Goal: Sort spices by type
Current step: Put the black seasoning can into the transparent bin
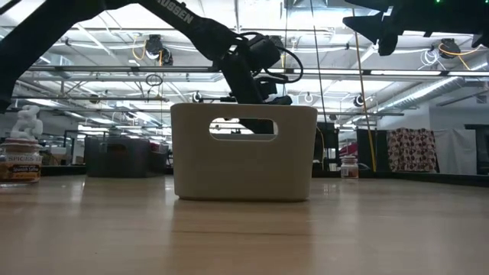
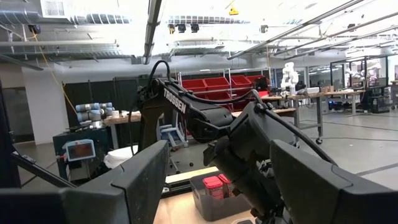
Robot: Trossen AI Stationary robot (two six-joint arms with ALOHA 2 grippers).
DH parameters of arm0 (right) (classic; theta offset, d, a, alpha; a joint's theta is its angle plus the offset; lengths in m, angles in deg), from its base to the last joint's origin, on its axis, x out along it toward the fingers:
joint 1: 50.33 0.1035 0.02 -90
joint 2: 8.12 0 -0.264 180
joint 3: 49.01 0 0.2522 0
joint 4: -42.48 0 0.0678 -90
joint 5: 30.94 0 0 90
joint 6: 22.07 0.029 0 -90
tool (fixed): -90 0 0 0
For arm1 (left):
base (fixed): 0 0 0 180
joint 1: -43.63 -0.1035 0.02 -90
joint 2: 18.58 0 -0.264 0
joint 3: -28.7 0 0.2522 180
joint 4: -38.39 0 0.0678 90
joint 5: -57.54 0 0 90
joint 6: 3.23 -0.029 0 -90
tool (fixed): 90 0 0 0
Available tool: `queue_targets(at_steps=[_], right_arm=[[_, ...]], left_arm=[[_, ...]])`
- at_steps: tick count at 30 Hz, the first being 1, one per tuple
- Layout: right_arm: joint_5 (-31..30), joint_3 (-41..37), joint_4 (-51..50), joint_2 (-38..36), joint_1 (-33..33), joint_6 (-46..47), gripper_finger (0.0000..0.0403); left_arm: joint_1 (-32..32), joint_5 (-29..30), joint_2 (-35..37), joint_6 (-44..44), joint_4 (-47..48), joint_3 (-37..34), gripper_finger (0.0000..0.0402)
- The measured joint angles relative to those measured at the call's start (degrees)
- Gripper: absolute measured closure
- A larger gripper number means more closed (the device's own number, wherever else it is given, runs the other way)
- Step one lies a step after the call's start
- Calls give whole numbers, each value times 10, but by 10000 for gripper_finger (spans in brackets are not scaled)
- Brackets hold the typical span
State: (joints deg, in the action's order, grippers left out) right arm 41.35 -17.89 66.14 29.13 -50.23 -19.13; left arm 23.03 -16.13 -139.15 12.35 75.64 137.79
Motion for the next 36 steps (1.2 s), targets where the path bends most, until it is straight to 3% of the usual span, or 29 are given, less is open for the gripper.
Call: queue_targets(at_steps=[8,16,36], right_arm=[[0,0,0,0,0,0,140],[-1,0,0,0,0,-1,140],[-3,0,0,0,0,-2,140]], left_arm=[[-26,-16,0,0,18,0,393],[-42,-49,0,5,24,0,388],[-73,-40,-1,6,-9,0,387]])
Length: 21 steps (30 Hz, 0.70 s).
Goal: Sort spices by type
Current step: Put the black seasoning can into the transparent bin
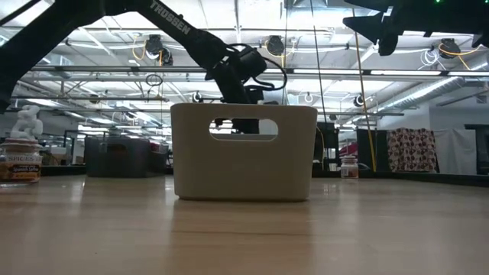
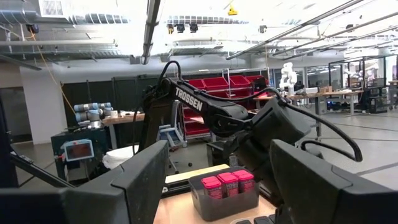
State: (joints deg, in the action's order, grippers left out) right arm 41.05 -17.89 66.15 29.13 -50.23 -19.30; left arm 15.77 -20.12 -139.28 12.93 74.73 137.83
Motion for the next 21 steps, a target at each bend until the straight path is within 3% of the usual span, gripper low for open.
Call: queue_targets(at_steps=[6,14,21], right_arm=[[0,0,-1,0,0,0,140],[0,0,-2,0,0,-7,140],[0,0,-1,0,0,-5,140]], left_arm=[[3,10,0,-7,-19,0,387],[11,-31,-7,-28,-23,0,387],[6,-31,-18,-18,-7,1,387]])
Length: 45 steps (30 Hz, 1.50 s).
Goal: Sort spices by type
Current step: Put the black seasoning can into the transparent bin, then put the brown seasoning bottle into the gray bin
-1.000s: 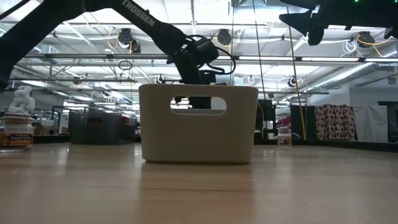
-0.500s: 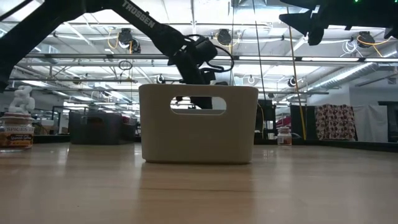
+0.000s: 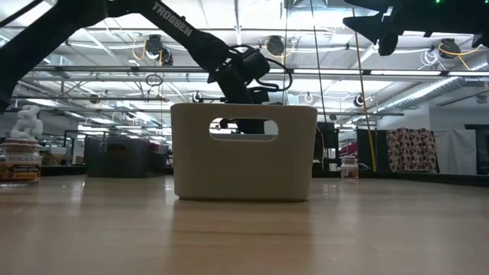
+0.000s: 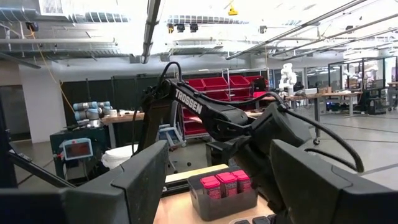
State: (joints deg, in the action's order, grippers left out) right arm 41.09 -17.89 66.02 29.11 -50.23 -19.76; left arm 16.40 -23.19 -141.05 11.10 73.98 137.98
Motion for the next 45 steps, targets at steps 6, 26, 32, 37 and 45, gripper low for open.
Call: queue_targets(at_steps=[6,26,32,37,45], right_arm=[[-2,0,-2,0,-1,0,140],[-2,0,-9,0,-1,-4,140],[-2,0,-19,0,-1,-4,140],[-2,0,-48,0,-1,8,140],[22,3,-99,2,0,45,140]], left_arm=[[-1,17,-2,2,-14,-1,387],[-2,71,-3,-16,-29,32,387],[13,46,30,-86,52,72,387],[30,-7,110,-135,141,71,387],[107,-44,298,-164,179,15,387]])
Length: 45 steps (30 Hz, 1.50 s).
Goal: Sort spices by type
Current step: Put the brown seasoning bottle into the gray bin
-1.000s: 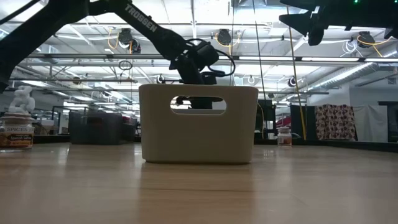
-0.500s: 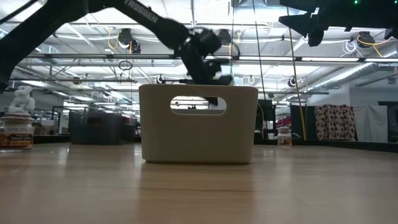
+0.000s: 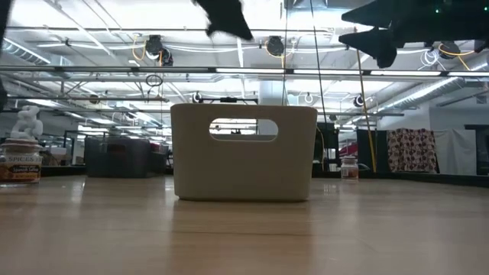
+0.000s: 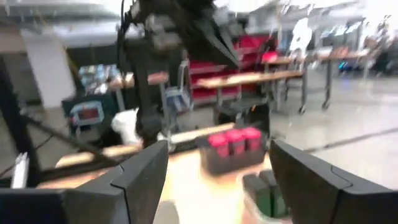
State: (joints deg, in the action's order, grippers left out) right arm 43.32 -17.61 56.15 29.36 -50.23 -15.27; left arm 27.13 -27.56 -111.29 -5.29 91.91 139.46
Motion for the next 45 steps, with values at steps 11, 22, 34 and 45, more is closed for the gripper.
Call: queue_targets(at_steps=[11,22,34,45], right_arm=[[11,127,-133,178,48,42,140],[9,352,-416,346,163,97,140],[-4,470,-626,421,322,362,140],[12,567,-724,521,473,602,140]], left_arm=[[159,-2,191,33,-40,-239,387],[330,-4,216,93,-12,-286,387],[448,86,196,133,-99,-330,387],[466,87,122,62,-430,-438,387]])
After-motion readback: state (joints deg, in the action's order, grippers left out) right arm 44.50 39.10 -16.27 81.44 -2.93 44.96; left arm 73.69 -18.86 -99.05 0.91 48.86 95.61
